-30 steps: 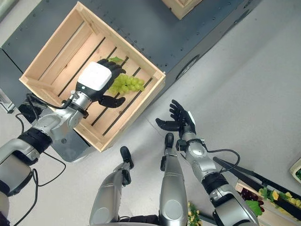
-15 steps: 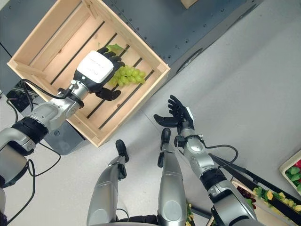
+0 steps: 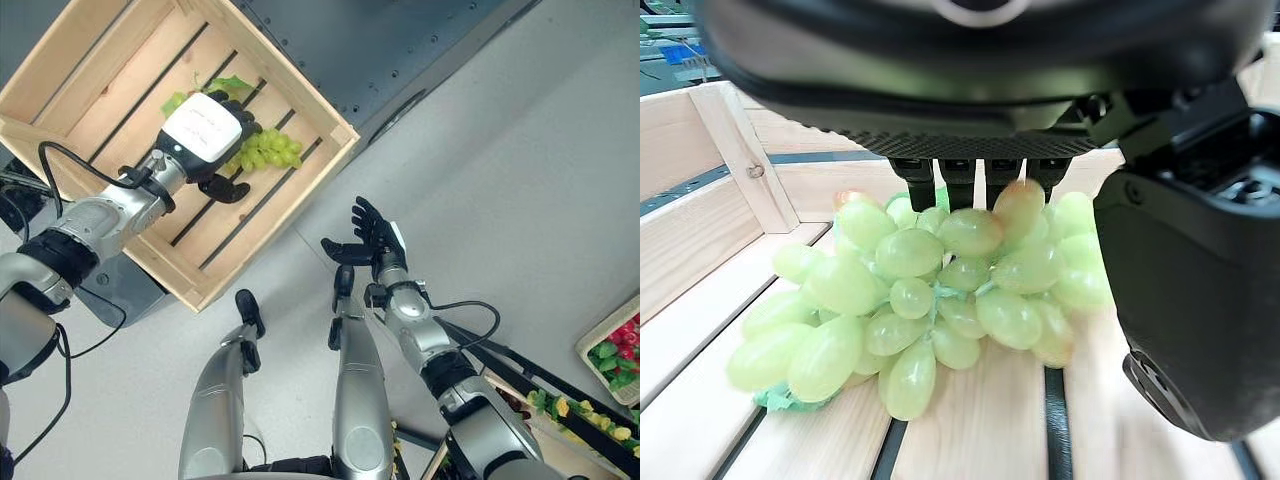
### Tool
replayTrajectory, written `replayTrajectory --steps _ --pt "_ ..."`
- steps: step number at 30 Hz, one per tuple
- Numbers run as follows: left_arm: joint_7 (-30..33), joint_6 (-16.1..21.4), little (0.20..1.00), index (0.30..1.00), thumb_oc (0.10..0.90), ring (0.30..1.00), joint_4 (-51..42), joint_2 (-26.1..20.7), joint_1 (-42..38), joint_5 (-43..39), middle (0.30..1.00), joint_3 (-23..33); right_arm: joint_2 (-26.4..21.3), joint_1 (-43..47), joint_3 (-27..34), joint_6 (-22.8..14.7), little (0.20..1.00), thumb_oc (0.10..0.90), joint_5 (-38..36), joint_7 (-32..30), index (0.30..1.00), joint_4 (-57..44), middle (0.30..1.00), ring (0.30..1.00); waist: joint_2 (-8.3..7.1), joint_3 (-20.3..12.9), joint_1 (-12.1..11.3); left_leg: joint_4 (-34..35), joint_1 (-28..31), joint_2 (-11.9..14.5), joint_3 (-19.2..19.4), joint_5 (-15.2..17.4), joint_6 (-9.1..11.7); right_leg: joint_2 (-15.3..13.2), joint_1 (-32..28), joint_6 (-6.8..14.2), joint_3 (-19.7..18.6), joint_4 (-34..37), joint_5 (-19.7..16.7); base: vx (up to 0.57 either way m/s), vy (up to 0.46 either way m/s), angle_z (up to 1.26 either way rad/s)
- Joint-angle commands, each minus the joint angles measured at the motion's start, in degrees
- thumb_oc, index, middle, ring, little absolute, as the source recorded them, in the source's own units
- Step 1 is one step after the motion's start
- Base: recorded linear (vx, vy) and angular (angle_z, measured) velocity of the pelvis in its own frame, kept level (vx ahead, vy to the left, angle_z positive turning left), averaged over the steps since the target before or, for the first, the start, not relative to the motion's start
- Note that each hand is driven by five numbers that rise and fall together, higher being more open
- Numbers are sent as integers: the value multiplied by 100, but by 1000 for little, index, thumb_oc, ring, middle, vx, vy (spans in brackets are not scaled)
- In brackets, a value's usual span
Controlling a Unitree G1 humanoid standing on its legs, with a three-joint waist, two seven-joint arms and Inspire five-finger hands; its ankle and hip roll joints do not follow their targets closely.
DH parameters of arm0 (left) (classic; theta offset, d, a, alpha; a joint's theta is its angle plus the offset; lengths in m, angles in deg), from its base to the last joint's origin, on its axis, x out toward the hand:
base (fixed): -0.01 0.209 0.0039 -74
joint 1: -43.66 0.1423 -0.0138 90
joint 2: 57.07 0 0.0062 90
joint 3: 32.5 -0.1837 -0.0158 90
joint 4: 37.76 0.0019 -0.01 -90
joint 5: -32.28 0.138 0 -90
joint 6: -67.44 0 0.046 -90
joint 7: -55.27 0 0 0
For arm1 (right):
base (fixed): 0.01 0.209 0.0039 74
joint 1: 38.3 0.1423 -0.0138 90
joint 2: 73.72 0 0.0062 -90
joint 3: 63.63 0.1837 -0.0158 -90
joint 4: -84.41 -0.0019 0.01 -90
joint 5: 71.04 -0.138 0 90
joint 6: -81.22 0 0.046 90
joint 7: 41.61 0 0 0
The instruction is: Pick up the fruits from the basket on one side to the basket on the other side
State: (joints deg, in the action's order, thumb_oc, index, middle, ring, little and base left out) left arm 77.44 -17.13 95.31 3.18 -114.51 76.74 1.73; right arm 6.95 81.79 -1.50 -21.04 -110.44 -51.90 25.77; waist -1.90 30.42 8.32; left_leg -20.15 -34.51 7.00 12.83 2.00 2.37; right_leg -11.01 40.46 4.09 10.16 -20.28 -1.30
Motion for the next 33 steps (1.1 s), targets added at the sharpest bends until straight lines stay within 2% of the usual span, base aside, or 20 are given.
replayTrajectory --steps 1,4,7,8,9,13,14,15,16,18,21,25,29,33 --pt "166 -257 900 900 800 900 67 -194 -118 186 900 92 -18 102 131 -483 900 800 -228 -221 900 -459 900 900 -161 -63 -58 -633 -383 -64 254 414 86 301 -231 37 -98 -3 373 0 0 0" --pt "333 -524 900 900 800 900 255 -182 -183 167 900 159 -9 87 139 -506 900 800 -219 -257 900 -548 900 900 -191 -63 -41 -643 -491 -58 262 402 95 314 -132 44 -106 37 335 0 0 0" --pt "235 -794 900 900 800 900 398 -140 -241 187 900 198 5 83 161 -512 900 800 -210 -280 900 -618 900 900 -211 -63 -29 -645 -583 -64 247 387 101 319 -50 50 -111 66 300 0 0 0" --pt "89 -915 900 900 800 900 441 -116 -243 178 900 212 10 86 159 -530 900 800 -218 -299 900 -643 900 900 -217 -63 -31 -638 -621 -73 227 372 103 321 -23 53 -109 86 281 0 0 0" --pt "38 -938 900 900 800 900 457 -101 -249 160 900 208 9 92 156 -537 900 800 -225 -307 900 -650 900 900 -217 -63 -29 -636 -631 -76 225 370 103 321 -14 55 -110 93 276 0 0 0" --pt "-926 -1005 900 900 800 900 439 38 -197 39 900 130 81 134 153 -549 900 800 -173 -432 900 -798 900 900 -200 -63 -25 -626 -738 -116 172 354 107 319 79 66 -124 133 237 0 0 0" --pt "-952 -985 900 900 800 900 421 46 -192 20 900 126 87 133 152 -548 900 800 -164 -440 900 -812 900 900 -200 -63 -26 -619 -737 -118 172 353 104 320 81 66 -124 135 236 0 0 0" --pt "-1043 -922 545 545 563 545 325 75 -177 17 545 117 99 131 146 -534 900 800 -140 -476 900 -869 900 900 -201 -63 -26 -595 -730 -120 174 352 93 323 86 66 -127 139 238 0 0 0" --pt "-1114 -827 300 300 400 300 265 104 -164 -12 300 125 91 154 153 -537 900 800 -153 -482 900 -866 900 900 -197 -63 -36 -575 -716 -128 177 352 81 322 78 70 -117 144 242 0 0 0" --pt "-1084 -726 300 300 400 300 248 120 -149 -21 300 132 87 177 152 -541 900 800 -162 -492 900 -847 900 900 -190 -63 -40 -568 -691 -133 183 352 76 322 52 73 -117 148 247 0 0 0" --pt "-906 -263 300 300 400 300 246 88 -125 42 300 100 60 188 166 -581 900 800 -178 -474 900 -822 900 900 -168 -63 -52 -565 -615 -148 186 355 61 321 -36 74 -119 163 248 0 0 0" --pt "-750 96 300 300 400 300 68 -24 -60 11 300 116 42 106 202 -608 900 800 -170 -461 900 -858 900 900 -141 -63 -78 -550 -446 -157 189 374 53 303 -211 81 -111 175 267 -9 5 -3" --pt "-616 231 300 300 400 300 -78 -83 31 -71 300 179 46 29 244 -659 900 800 -160 -406 900 -858 900 900 -121 -63 -106 -524 -292 -171 168 395 40 275 -369 85 -107 179 293 -6 3 -3" --pt "-467 458 300 300 400 300 -187 -158 186 -110 300 269 74 -88 264 -692 900 800 -64 -436 900 -862 900 900 -89 -63 -152 -379 124 -205 174 405 12 235 -765 114 -61 270 311 -6 2 -3"
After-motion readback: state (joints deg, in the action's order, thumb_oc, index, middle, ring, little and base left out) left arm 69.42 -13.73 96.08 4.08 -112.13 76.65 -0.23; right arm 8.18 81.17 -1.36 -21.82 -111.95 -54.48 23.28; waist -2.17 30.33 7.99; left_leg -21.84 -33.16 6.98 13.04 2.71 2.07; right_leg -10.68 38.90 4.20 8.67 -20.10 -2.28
